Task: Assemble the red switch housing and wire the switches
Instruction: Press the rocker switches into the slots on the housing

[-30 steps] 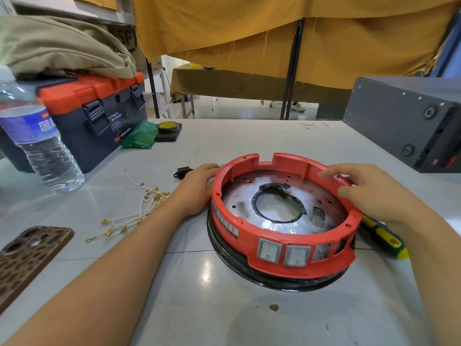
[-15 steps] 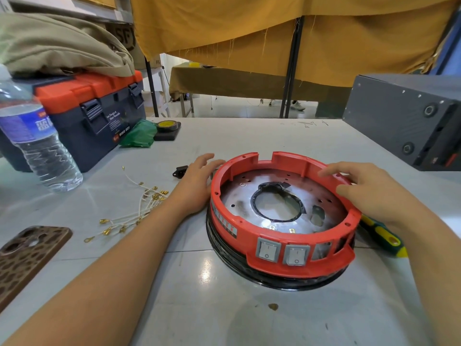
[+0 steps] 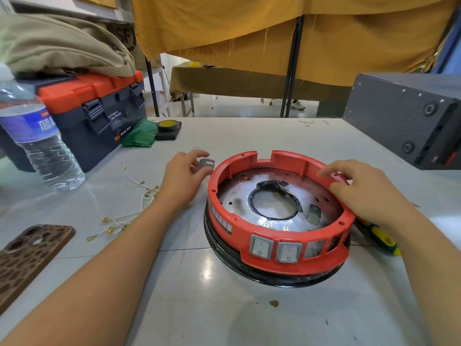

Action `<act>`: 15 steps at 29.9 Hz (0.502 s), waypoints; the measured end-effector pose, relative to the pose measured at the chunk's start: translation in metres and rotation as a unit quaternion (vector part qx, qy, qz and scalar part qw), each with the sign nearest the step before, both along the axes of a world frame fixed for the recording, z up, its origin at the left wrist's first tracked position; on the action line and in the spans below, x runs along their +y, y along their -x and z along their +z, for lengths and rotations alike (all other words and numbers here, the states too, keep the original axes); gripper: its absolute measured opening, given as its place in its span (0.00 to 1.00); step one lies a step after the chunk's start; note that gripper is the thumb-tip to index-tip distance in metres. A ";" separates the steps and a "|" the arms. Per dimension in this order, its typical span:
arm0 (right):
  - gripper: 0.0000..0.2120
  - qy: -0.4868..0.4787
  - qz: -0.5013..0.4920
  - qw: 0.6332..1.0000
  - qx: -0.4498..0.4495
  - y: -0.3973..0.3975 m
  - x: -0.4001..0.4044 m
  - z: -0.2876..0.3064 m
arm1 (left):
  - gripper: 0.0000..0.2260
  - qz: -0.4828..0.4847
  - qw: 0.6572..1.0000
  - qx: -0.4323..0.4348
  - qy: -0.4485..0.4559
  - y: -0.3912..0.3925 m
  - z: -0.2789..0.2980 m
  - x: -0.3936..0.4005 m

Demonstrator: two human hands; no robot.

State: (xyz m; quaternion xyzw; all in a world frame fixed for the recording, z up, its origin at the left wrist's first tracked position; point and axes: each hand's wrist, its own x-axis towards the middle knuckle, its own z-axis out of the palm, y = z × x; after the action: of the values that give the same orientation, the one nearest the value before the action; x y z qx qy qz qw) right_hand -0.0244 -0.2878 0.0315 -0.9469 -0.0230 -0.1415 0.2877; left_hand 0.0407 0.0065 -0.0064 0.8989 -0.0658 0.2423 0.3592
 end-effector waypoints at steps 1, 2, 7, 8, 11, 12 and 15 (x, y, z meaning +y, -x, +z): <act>0.13 0.006 0.000 1.000 -0.009 0.001 0.001 0.000 | 0.12 0.003 0.999 0.004 0.036 0.001 0.005 0.002; 0.12 0.011 0.000 1.000 -0.017 0.001 0.003 0.000 | 0.10 -0.004 0.996 0.012 0.084 0.004 0.010 0.003; 0.10 0.017 0.001 0.999 -0.040 0.002 0.009 -0.003 | 0.11 -0.106 0.961 0.026 0.252 0.025 0.038 0.005; 0.10 0.015 0.001 0.999 -0.045 0.002 0.011 -0.003 | 0.13 -0.126 0.958 0.026 0.256 0.031 0.042 0.004; 0.10 0.006 -0.001 0.999 -0.053 0.002 0.015 -0.005 | 0.15 -0.180 0.951 0.032 0.251 0.047 0.048 -0.001; 0.10 0.004 -0.001 0.999 -0.053 0.002 0.017 -0.006 | 0.15 -0.198 0.950 0.032 0.241 0.052 0.049 -0.002; 0.14 0.009 -0.001 0.999 -0.053 0.001 0.021 -0.009 | 0.14 -0.231 0.947 0.038 0.218 0.065 0.053 -0.005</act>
State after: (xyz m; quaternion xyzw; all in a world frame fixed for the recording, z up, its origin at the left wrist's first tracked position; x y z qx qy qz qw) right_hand -0.0258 -0.2670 0.0226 -0.9406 -0.0385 -0.1915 0.2777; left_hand -0.0245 0.0014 0.0464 0.7670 -0.2039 0.1267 0.5950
